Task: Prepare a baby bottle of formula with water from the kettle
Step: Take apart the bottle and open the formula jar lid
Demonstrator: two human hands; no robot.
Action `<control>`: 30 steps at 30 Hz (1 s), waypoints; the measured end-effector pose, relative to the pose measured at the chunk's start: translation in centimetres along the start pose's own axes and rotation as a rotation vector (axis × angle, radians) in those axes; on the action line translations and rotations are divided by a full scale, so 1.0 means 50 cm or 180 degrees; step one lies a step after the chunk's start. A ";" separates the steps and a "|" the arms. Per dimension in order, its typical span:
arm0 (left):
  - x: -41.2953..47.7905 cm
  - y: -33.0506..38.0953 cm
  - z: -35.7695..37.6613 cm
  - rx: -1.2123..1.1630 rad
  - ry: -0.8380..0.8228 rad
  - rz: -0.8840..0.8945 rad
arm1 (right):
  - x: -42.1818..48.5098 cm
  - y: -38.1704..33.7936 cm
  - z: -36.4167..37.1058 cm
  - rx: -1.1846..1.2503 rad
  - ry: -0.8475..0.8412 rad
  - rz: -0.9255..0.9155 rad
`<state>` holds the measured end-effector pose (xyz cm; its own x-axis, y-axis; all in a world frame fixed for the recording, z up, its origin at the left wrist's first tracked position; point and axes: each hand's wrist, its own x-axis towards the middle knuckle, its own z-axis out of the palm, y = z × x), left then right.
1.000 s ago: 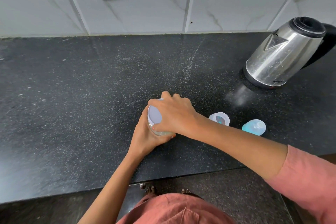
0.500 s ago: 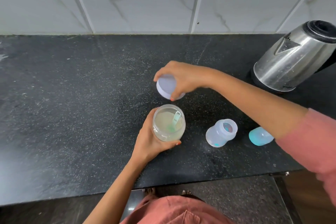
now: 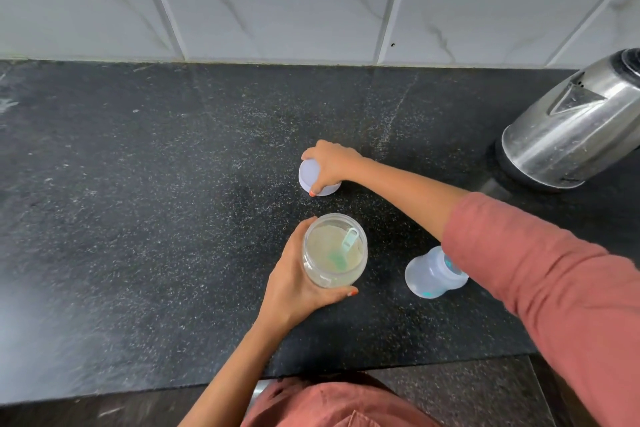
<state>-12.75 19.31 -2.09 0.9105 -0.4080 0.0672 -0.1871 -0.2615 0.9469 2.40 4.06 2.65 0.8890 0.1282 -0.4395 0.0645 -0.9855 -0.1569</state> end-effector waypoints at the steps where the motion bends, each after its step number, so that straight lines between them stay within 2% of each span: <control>1: 0.000 0.000 -0.001 0.0007 0.0008 -0.0001 | 0.001 0.001 0.005 -0.0012 0.0002 0.0001; 8: 0.000 0.000 -0.002 -0.0004 0.0010 0.0050 | -0.026 0.007 -0.002 0.0125 0.0021 0.0010; 15: -0.001 0.004 -0.001 -0.0074 0.0035 0.0054 | -0.153 0.005 -0.060 0.0977 0.0755 -0.0061; 21: -0.001 0.012 0.001 -0.0113 0.0073 0.0128 | -0.302 -0.017 -0.049 0.1349 0.0952 -0.0165; 25: 0.000 0.017 0.001 -0.0167 0.0062 0.0251 | -0.351 -0.034 -0.018 0.1063 0.0887 -0.0180; 30: -0.002 0.017 0.003 -0.0244 0.0038 0.0285 | -0.349 -0.047 0.012 0.0083 0.1022 -0.0315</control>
<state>-13.03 19.01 -1.33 0.8958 -0.4162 0.1559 -0.2396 -0.1567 0.9582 -13.55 4.18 10.18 0.9767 0.1774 -0.1207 0.1497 -0.9663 -0.2093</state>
